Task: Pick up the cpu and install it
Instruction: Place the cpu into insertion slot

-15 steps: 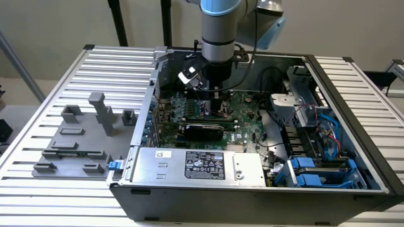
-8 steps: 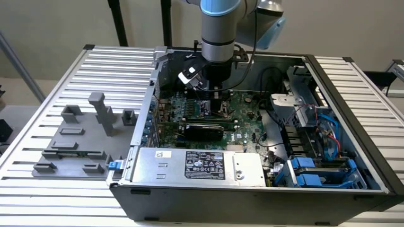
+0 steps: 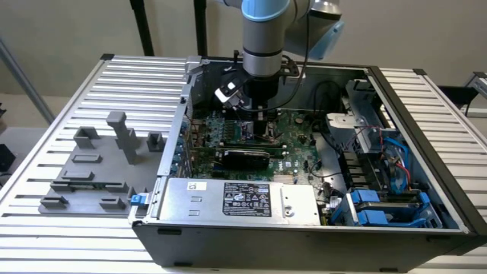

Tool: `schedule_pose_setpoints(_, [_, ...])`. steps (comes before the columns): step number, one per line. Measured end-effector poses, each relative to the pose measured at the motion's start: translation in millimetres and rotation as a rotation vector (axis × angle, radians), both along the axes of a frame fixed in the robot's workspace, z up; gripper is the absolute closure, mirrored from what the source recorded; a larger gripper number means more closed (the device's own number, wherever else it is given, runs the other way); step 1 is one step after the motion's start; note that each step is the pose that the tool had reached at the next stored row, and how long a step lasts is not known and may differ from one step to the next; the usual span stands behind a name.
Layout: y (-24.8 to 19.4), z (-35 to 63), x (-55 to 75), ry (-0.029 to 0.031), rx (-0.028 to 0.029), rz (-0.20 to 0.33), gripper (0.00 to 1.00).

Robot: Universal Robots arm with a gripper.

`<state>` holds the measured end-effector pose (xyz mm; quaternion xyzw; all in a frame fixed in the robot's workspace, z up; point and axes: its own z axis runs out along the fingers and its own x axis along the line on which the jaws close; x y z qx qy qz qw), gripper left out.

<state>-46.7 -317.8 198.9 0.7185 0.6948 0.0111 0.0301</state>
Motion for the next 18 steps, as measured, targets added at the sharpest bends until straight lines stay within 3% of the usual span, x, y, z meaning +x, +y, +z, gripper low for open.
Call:
schedule_pose_setpoints(5, [0.9,-1.5,0.0,0.0000,-0.0040,-0.002,0.45])
schedule_pose_setpoints(18, [3.2,-3.5,0.0,0.0001,-0.0081,-0.016,0.45])
